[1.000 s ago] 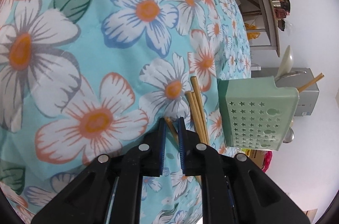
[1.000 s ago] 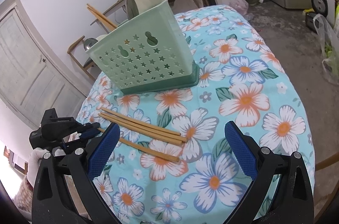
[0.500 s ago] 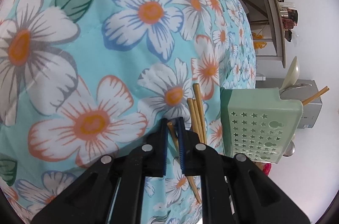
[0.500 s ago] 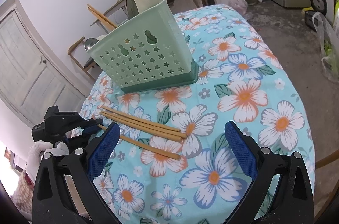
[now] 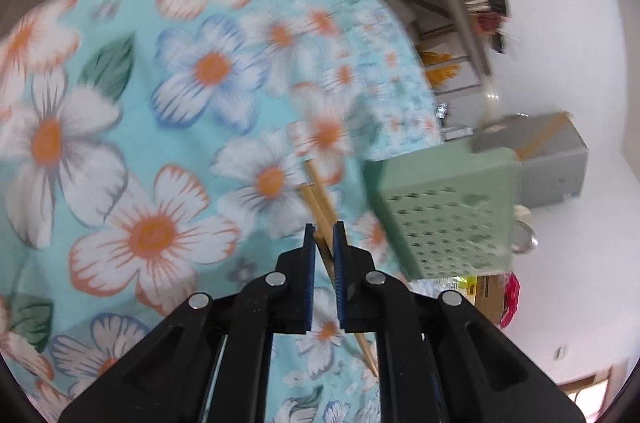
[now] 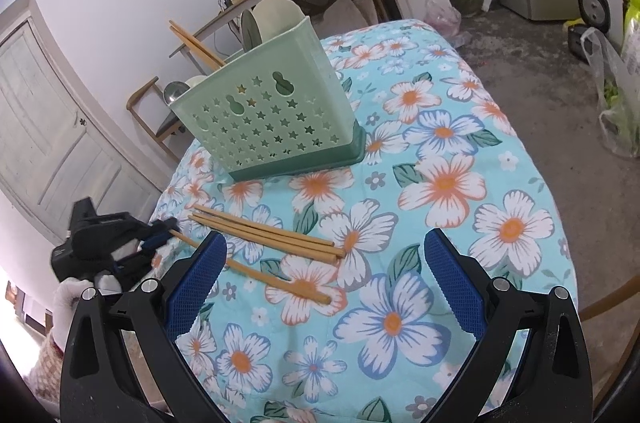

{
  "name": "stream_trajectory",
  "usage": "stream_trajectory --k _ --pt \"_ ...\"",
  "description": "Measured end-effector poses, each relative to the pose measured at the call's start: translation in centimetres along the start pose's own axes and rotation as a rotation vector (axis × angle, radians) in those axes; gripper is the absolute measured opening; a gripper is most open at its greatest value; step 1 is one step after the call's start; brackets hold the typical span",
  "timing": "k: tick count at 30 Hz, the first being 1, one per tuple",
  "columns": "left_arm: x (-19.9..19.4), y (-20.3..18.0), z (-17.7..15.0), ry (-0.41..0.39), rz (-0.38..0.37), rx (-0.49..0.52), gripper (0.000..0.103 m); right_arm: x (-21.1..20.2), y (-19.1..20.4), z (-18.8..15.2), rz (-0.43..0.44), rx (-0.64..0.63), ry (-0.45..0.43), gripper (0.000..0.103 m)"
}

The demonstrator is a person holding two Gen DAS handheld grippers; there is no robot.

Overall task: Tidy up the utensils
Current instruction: 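Lift the chopstick over the holder with the left tool while the right tool grasps chopsticks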

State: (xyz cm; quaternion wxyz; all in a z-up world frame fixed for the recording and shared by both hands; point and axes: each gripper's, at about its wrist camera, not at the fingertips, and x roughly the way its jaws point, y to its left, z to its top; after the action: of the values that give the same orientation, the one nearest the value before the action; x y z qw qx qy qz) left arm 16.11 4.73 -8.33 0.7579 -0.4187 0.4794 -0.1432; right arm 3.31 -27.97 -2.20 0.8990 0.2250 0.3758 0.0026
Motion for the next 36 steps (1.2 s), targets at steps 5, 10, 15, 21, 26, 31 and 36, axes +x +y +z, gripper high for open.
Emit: stream_trajectory --k 5,10,15,21,26,31,36 --pt "-3.8 -3.5 0.3 -0.093 -0.066 0.177 0.006 -0.8 0.0 0.4 -0.014 -0.017 -0.035 0.095" --pt "-7.4 -6.4 0.6 -0.193 -0.105 0.302 0.004 -2.0 0.2 1.0 -0.019 -0.061 -0.092 0.094" --pt "-10.3 -8.0 0.5 -0.286 -0.089 0.4 0.004 -1.6 1.6 2.0 -0.005 -0.143 -0.103 0.083" --pt "-12.7 -8.3 0.5 -0.357 -0.025 0.477 0.004 -0.1 5.6 2.7 0.05 -0.293 -0.091 0.071" --pt "-14.3 -8.2 0.5 -0.408 0.03 0.525 0.004 2.9 9.1 2.5 0.092 -0.414 -0.033 0.058" --pt "-15.1 -7.2 0.8 -0.43 0.04 0.508 0.004 7.0 13.6 2.5 0.146 -0.563 0.028 0.052" --pt "-15.6 -6.1 1.1 -0.429 0.023 0.466 0.004 11.8 17.7 1.3 0.131 -0.785 0.092 0.042"
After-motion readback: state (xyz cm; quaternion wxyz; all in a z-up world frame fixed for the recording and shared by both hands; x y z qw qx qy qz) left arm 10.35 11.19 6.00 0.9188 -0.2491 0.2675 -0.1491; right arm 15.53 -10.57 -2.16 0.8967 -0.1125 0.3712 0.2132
